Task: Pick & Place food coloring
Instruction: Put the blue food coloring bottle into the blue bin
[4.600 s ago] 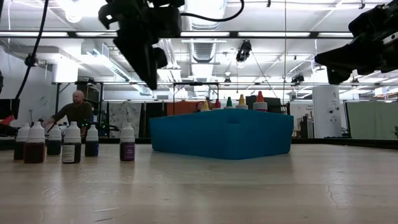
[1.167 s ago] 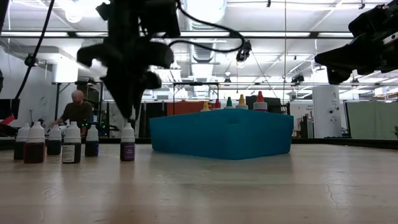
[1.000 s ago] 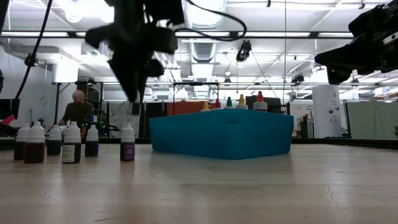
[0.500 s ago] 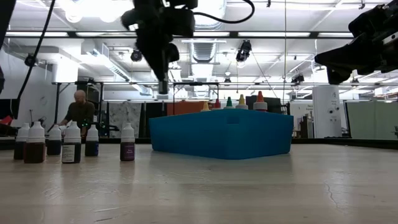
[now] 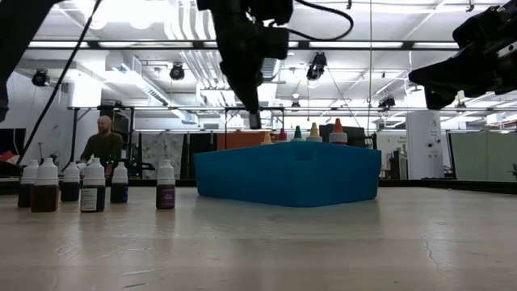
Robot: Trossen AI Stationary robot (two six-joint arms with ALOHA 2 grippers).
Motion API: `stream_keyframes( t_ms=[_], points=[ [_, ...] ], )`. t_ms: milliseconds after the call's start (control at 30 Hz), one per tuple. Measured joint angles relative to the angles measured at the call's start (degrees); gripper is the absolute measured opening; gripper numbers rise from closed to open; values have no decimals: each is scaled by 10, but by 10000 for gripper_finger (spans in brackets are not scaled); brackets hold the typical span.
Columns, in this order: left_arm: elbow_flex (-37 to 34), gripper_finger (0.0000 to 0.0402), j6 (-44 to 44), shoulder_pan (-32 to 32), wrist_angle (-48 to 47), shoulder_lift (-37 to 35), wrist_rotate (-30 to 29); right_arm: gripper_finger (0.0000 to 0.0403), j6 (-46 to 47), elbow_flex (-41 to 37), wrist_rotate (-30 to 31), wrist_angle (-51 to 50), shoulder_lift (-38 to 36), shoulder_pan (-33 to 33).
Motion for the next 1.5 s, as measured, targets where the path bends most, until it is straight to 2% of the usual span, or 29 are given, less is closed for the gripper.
stream_keyframes(
  t_ms=[367,633,1500],
  points=[
    [18,42,96,20,5,48,1,9,1,0,0,0,0,0],
    [12,42,128,40,39,55,0,9,1,0,0,0,0,0],
    [-34,42,126,67,82,56,0,9,0,0,0,0,0,0]
  ],
)
